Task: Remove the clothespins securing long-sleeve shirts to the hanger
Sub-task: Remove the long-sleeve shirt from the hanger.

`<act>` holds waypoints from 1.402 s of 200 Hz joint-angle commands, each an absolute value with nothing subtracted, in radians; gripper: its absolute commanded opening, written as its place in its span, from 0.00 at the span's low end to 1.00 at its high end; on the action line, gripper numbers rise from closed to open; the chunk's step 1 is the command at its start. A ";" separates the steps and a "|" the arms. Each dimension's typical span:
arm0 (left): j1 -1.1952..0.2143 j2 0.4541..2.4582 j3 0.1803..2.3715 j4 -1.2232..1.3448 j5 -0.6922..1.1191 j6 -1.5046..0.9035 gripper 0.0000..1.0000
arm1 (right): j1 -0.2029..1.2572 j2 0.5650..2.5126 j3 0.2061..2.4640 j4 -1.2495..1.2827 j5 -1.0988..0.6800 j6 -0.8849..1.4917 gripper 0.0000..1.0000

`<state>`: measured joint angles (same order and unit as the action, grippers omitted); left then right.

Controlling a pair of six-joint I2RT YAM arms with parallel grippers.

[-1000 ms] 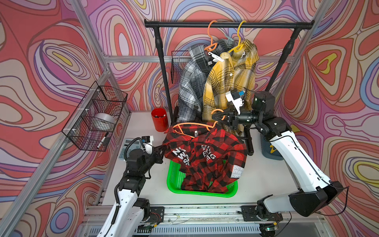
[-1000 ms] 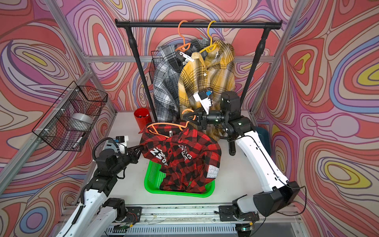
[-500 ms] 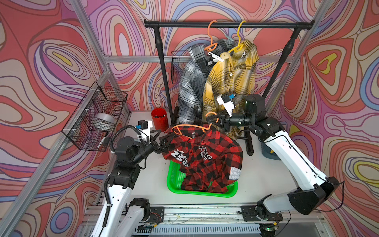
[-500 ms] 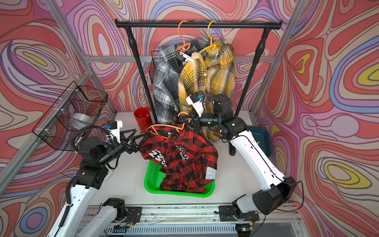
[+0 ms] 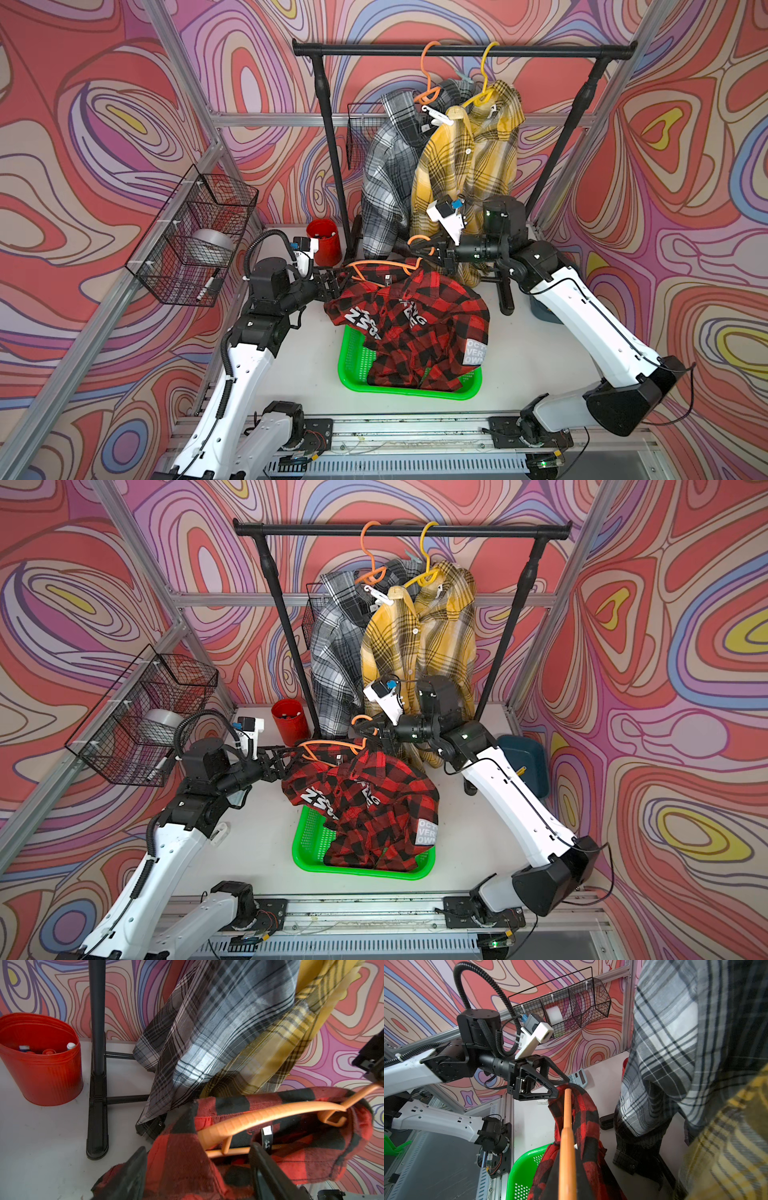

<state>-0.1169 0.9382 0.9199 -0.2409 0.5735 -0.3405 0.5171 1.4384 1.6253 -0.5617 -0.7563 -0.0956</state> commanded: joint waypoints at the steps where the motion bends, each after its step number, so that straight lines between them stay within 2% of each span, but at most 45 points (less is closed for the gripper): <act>1: -0.115 0.948 0.955 -0.257 0.568 -0.337 0.53 | 0.523 1.414 1.638 -0.563 -0.752 -0.117 0.00; 17: -0.115 0.950 0.954 -0.258 0.562 -0.338 0.34 | 0.524 1.411 1.638 -0.564 -0.754 -0.121 0.00; 41: -0.115 0.955 0.948 -0.252 0.551 -0.346 0.16 | 0.529 1.407 1.638 -0.562 -0.761 -0.126 0.00; 51: -0.115 0.961 0.946 -0.244 0.556 -0.353 0.12 | 0.532 1.407 1.637 -0.560 -0.762 -0.126 0.00; 118: -0.116 1.030 0.989 -0.313 0.593 -0.361 0.08 | 0.544 1.391 1.628 -0.553 -0.760 -0.126 0.00; 136: -0.117 1.044 1.003 -0.339 0.597 -0.356 0.00 | 0.546 1.385 1.628 -0.543 -0.768 -0.125 0.00; 207: -0.118 1.045 1.017 -0.451 0.409 -0.305 0.00 | 0.546 1.356 1.633 -0.537 -0.813 -0.128 0.00; 253: -0.117 1.008 0.974 -0.485 0.370 -0.296 0.00 | 0.545 1.329 1.638 -0.548 -0.767 -0.136 0.00; 280: -0.118 0.946 0.904 -0.444 0.439 -0.321 0.00 | 0.545 1.324 1.638 -0.534 -0.713 -0.115 0.00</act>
